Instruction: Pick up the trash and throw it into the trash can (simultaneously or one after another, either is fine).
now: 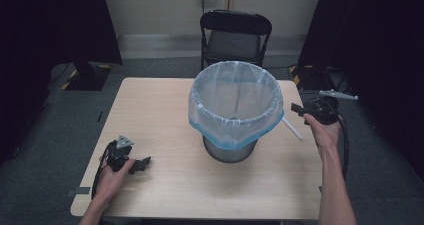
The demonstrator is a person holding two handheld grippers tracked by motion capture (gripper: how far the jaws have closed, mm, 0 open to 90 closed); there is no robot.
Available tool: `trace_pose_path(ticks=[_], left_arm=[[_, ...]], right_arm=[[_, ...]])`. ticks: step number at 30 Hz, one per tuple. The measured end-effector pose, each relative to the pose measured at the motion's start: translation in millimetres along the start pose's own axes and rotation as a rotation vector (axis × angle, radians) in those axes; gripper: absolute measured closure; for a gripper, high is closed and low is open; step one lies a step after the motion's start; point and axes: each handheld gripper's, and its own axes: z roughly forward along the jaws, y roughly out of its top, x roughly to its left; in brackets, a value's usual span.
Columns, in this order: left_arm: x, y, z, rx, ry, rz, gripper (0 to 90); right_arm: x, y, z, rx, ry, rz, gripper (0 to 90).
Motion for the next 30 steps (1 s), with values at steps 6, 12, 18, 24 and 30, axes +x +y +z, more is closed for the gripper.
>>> trace_pose_path(ticks=[6,12,18,24,30], left_arm=[[0.1,0.0,-0.1,0.000,0.000,0.002,0.0],[-0.2,0.0,0.2,-0.002,0.000,-0.004,0.0],[0.0,0.1,0.5,-0.003,-0.004,-0.003,0.0],[0.0,0.1,0.4,-0.002,-0.004,-0.003,0.0],[0.0,0.1,0.4,-0.002,-0.004,-0.002,0.0]], right_arm=[[-6.9,-18.0,9.1,0.040,-0.010,0.020,40.7],[-15.9,-37.7,16.0,0.071,-0.029,0.034,42.5],[-24.1,-56.3,18.4,0.052,-0.016,0.050,39.0],[-28.5,-76.6,29.4,0.117,-0.092,-0.015,47.8],[-32.0,-89.5,34.1,0.174,-0.126,-0.034,53.1]])
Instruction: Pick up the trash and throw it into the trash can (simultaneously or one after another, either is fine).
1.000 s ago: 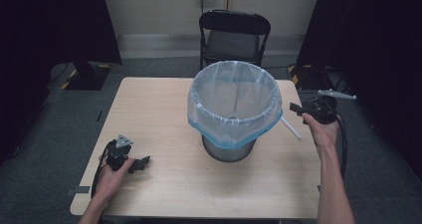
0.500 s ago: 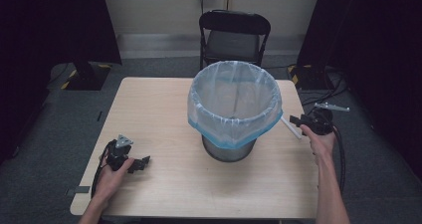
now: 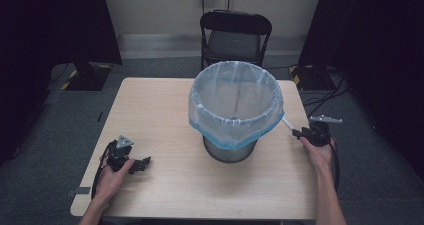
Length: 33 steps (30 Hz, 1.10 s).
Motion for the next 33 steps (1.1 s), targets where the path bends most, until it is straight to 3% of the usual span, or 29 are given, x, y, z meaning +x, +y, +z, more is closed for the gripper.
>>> trace_pose_path(ticks=[4,7,10,13,33], left_arm=[[-0.2,0.0,-0.2,-0.001,0.002,0.005,0.2],[-0.4,-0.1,-0.1,-0.002,0.001,0.002,0.3],[-0.3,0.0,-0.2,-0.001,0.002,0.004,0.3],[-0.3,-0.1,-0.2,-0.002,0.000,0.003,0.3],[-0.6,-0.2,-0.2,-0.002,0.002,0.000,0.3]], right_arm=[[1.1,-4.8,3.4,0.032,-0.021,-0.016,58.2],[1.5,-5.4,3.9,0.024,-0.027,-0.015,61.3],[4.5,-6.4,4.3,0.017,-0.027,-0.030,74.1],[6.1,-7.9,3.8,0.014,-0.016,-0.009,79.0],[10.8,-7.7,0.9,0.032,-0.032,0.011,81.0]])
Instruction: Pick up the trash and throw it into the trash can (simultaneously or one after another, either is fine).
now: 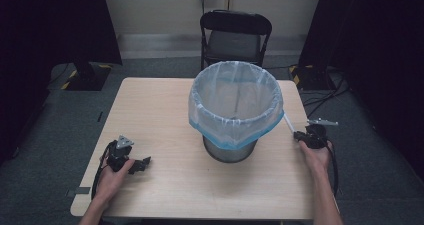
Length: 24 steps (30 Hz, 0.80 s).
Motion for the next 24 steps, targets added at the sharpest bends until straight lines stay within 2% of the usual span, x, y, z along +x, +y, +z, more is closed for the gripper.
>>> trace_pose_path(ticks=[8,12,14,24], left_arm=[[0.0,0.0,0.0,0.000,0.000,0.000,0.3],[0.0,0.0,0.0,0.000,0.000,0.000,0.3],[0.0,0.0,0.0,0.000,0.000,0.000,0.3],[0.0,0.0,0.0,0.000,0.000,0.000,0.3]], right_arm=[[1.6,1.7,-3.3,-0.017,0.009,0.001,81.0],[3.8,3.9,-6.5,-0.038,0.003,-0.026,80.9],[5.2,6.0,-8.7,-0.047,0.019,-0.021,80.9],[9.2,11.7,-14.5,-0.075,0.036,-0.019,81.1]])
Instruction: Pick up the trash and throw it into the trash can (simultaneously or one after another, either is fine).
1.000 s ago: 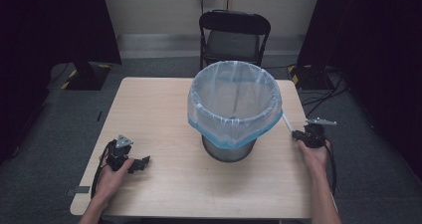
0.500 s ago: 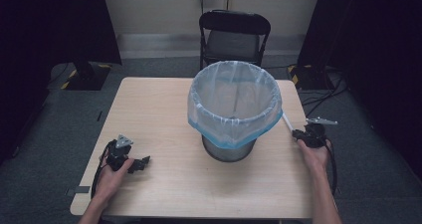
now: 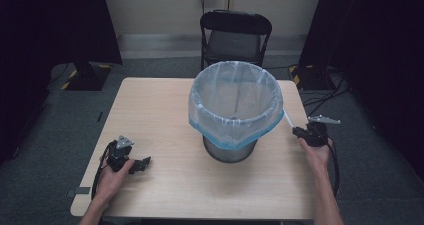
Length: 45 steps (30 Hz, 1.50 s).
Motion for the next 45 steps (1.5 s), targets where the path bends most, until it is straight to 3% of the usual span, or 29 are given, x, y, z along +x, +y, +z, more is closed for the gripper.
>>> trace_pose_path(ticks=[15,20,45], left_arm=[[0.0,0.0,0.0,0.000,0.000,0.000,0.3],[0.0,0.0,0.0,0.000,0.000,0.000,0.3],[0.0,0.0,-0.1,0.001,0.000,0.000,0.3]], right_arm=[[2.1,6.9,-8.3,-0.056,0.052,0.048,81.4],[3.2,11.5,-15.1,-0.102,0.075,0.070,81.4],[13.6,39.7,-46.3,-0.231,0.103,0.059,81.4]])
